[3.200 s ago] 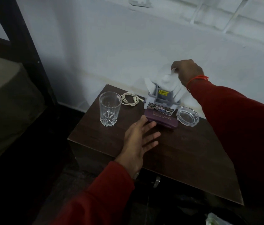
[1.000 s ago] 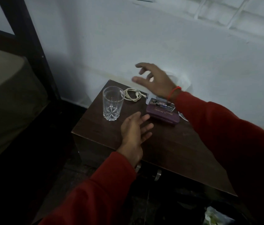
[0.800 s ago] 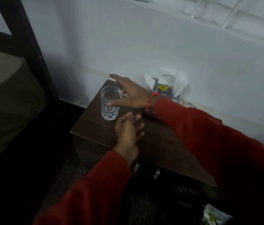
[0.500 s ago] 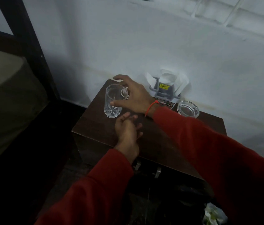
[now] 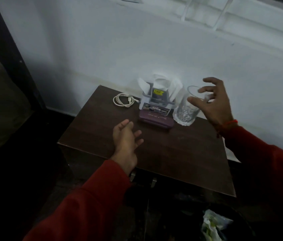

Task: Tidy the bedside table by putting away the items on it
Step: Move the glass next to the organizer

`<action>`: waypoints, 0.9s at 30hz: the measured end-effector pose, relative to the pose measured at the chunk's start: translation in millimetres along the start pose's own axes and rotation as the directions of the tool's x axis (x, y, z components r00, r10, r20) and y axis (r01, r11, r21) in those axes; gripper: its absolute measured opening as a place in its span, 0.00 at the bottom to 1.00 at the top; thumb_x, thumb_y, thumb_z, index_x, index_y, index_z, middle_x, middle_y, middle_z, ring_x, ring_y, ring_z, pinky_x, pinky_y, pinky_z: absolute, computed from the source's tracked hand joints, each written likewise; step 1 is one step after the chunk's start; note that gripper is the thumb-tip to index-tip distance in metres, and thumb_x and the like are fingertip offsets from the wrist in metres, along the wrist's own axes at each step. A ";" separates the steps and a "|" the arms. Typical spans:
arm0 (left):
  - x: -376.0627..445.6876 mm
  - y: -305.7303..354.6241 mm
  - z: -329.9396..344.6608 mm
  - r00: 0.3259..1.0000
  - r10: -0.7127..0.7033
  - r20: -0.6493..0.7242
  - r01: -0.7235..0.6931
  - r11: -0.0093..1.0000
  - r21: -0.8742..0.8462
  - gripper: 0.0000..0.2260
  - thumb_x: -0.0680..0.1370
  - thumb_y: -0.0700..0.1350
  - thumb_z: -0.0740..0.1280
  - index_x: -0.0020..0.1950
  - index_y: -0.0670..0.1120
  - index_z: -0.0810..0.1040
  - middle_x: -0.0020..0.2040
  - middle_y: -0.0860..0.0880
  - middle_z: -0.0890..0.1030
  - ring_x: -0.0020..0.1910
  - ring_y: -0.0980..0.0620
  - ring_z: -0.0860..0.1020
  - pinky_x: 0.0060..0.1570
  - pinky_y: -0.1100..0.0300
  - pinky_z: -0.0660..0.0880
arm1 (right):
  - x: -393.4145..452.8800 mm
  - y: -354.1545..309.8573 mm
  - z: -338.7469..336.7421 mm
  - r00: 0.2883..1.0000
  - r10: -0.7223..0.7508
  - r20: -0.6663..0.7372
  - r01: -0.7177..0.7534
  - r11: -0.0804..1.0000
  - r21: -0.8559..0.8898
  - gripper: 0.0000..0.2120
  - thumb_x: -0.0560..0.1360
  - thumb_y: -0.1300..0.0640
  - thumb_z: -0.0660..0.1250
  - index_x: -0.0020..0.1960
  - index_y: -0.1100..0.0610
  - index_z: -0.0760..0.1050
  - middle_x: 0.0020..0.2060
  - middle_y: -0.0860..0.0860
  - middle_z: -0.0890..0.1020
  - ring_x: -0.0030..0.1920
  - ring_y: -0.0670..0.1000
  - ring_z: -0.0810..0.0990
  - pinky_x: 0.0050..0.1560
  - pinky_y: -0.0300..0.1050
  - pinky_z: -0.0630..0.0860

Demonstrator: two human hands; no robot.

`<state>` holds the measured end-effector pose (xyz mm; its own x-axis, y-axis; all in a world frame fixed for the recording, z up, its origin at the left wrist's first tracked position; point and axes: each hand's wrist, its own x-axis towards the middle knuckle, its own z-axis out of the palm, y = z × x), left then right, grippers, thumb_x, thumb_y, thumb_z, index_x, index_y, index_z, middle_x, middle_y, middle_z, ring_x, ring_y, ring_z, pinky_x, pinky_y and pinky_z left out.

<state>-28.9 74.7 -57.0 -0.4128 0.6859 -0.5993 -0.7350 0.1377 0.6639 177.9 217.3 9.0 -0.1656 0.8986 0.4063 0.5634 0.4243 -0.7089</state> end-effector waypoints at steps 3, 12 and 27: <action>-0.3 -4.9 5.2 1.000 -0.004 0.006 0.004 1.000 0.012 0.09 0.83 0.41 0.62 0.62 0.50 0.73 0.51 0.52 0.78 0.49 0.48 0.80 0.44 0.52 0.78 | 8.2 26.3 -9.0 0.988 0.092 -0.127 -0.099 0.994 -0.048 0.33 0.64 0.46 0.80 0.64 0.49 0.70 0.53 0.53 0.82 0.51 0.51 0.81 0.55 0.50 0.78; 5.8 -15.5 13.2 1.000 -0.017 0.021 0.016 0.999 0.035 0.09 0.83 0.41 0.62 0.62 0.50 0.75 0.52 0.52 0.78 0.51 0.46 0.81 0.46 0.50 0.80 | 32.7 71.8 25.2 0.961 0.246 -0.126 -0.263 0.953 -0.151 0.41 0.66 0.44 0.79 0.73 0.57 0.68 0.60 0.54 0.80 0.63 0.53 0.77 0.59 0.38 0.67; 6.1 -8.5 16.2 0.981 0.150 0.124 -0.173 0.963 0.207 0.06 0.82 0.45 0.66 0.55 0.57 0.78 0.57 0.53 0.83 0.49 0.52 0.82 0.45 0.54 0.80 | 21.4 70.7 24.5 0.952 0.306 -0.018 -0.286 0.866 -0.410 0.48 0.70 0.38 0.73 0.79 0.55 0.54 0.75 0.58 0.61 0.72 0.63 0.61 0.69 0.59 0.65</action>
<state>-16.4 89.2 -59.1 -0.4487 0.7817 -0.4330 -0.5249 0.1616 0.8357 194.3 269.2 -46.5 0.0291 0.9831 0.1806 0.8672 0.0650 -0.4938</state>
